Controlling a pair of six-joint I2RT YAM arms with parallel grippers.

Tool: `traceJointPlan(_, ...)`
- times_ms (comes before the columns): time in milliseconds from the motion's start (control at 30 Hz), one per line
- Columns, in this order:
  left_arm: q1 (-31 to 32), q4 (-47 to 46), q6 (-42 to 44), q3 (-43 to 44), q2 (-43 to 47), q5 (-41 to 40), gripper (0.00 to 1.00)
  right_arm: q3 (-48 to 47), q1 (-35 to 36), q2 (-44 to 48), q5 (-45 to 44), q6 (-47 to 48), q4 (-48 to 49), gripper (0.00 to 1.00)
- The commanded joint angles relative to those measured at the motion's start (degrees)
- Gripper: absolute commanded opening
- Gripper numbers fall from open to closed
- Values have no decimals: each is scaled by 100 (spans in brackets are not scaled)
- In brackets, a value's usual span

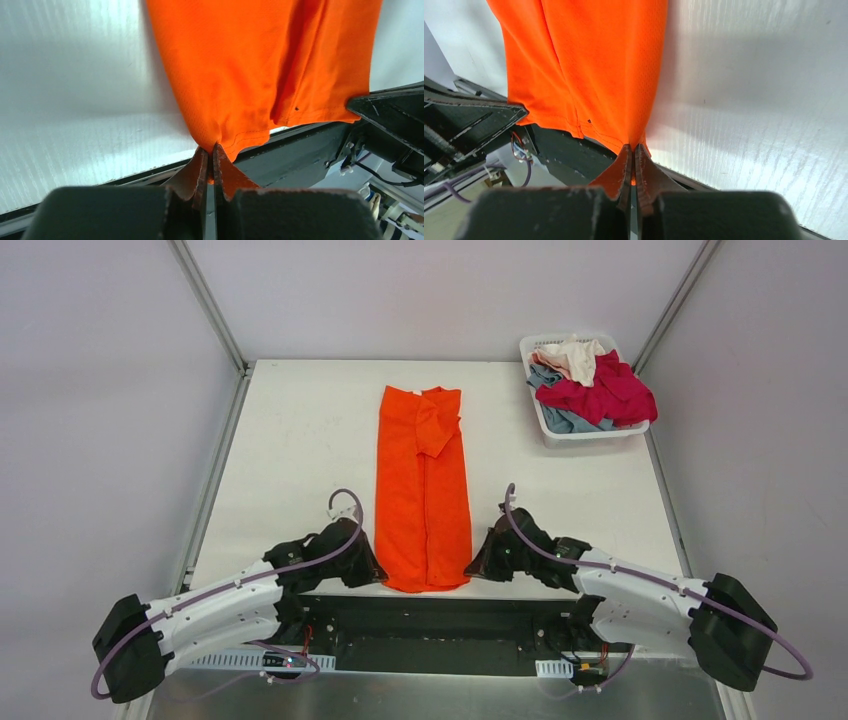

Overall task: Fold and stack the t-shirts
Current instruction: Grab the bottom of the folded rectangular tshirt with both arms, then fold the folded rectangular tshirt in 1/3 of the way

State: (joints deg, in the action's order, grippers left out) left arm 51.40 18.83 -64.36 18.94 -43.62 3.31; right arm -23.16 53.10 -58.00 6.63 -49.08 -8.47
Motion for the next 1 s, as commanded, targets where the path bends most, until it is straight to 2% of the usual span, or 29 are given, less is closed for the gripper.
traceJointPlan(0, 17, -264, 457, 656, -282, -580, 0, -492, -1, 73, -799, 160, -13, 0)
traceJointPlan(200, -194, -266, 709, 1367, -625, -1448, 0, -1172, -274, -209, -1209, 467, 9, 0)
traceJointPlan(433, -1043, -272, 1288, 2181, -1237, -1105, 0, -1933, -856, -910, -1020, 710, 162, 0)
traceJointPlan(733, -1968, -336, 1943, 3266, -2524, -701, 0, -2944, -1499, -1902, -852, 1056, 284, 0)
traceJointPlan(967, -2480, -392, 2310, 3987, -3389, -359, 0, -3716, -2007, -2793, -388, 1210, 383, 0)
